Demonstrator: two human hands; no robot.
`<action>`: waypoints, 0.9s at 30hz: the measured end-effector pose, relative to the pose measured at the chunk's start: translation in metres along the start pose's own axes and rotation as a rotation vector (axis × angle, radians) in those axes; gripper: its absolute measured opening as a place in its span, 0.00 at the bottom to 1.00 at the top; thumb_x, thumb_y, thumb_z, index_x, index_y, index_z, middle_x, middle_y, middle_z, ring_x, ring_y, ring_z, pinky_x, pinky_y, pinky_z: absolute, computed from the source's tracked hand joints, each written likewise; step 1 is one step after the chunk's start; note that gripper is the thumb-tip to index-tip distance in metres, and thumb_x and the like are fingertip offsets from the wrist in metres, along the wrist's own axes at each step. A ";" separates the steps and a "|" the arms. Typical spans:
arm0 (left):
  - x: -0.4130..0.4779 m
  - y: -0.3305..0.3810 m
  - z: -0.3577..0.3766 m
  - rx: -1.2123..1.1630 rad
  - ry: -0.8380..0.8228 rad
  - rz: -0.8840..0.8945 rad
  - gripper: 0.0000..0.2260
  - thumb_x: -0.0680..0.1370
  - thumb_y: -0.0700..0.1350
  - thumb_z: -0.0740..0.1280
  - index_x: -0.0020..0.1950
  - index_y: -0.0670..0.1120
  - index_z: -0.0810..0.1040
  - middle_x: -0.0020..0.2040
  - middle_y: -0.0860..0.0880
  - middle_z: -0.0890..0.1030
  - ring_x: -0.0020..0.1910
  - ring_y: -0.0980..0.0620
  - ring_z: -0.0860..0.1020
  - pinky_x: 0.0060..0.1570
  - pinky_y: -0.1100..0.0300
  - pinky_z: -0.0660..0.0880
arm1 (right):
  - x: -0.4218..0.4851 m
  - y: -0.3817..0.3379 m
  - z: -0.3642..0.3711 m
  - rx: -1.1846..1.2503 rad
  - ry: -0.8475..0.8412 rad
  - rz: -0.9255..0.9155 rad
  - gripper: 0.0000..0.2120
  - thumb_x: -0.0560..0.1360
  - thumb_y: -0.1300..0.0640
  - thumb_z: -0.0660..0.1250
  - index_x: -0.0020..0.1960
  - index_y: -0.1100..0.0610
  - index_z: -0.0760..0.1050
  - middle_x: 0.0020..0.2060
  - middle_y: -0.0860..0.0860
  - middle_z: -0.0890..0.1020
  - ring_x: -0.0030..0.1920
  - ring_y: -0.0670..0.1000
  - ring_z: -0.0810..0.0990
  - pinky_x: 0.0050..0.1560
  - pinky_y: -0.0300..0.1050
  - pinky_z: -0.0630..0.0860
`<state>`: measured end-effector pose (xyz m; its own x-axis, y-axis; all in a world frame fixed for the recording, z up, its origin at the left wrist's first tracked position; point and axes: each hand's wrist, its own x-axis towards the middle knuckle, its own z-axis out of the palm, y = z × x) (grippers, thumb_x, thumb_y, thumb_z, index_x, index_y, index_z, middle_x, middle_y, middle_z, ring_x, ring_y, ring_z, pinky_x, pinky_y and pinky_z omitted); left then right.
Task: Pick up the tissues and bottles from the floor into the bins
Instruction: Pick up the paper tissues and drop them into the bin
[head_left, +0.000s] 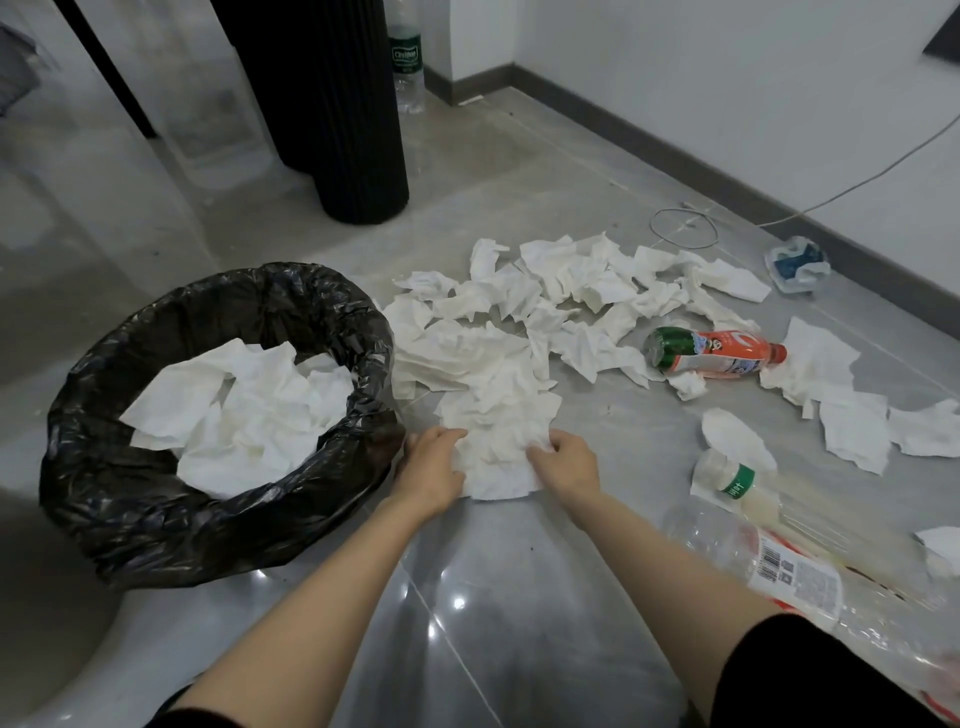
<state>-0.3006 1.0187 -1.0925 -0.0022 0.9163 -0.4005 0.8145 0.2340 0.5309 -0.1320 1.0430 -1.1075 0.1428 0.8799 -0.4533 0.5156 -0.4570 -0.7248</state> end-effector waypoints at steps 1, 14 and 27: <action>-0.001 0.002 -0.001 -0.005 0.008 0.018 0.27 0.76 0.38 0.63 0.74 0.48 0.62 0.71 0.49 0.64 0.70 0.46 0.58 0.68 0.60 0.57 | 0.000 -0.002 -0.003 0.034 -0.010 0.001 0.08 0.72 0.61 0.63 0.35 0.58 0.68 0.31 0.51 0.70 0.36 0.52 0.68 0.34 0.45 0.63; 0.001 0.018 0.002 -0.113 0.063 0.156 0.09 0.75 0.48 0.65 0.49 0.44 0.78 0.49 0.47 0.80 0.52 0.47 0.77 0.50 0.55 0.72 | -0.007 -0.016 -0.023 0.358 -0.277 -0.001 0.03 0.73 0.65 0.69 0.47 0.60 0.77 0.38 0.54 0.80 0.36 0.48 0.79 0.44 0.41 0.78; -0.012 -0.036 0.000 -0.117 -0.046 -0.233 0.11 0.81 0.42 0.56 0.47 0.38 0.74 0.45 0.41 0.76 0.46 0.45 0.75 0.42 0.59 0.67 | 0.004 -0.007 0.015 -0.472 -0.194 -0.318 0.23 0.73 0.63 0.61 0.67 0.51 0.68 0.63 0.52 0.70 0.63 0.54 0.70 0.56 0.48 0.72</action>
<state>-0.3301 0.9995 -1.1066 -0.1528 0.8182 -0.5543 0.7223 0.4753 0.5024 -0.1481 1.0482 -1.1121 -0.2142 0.9037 -0.3708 0.8335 -0.0288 -0.5518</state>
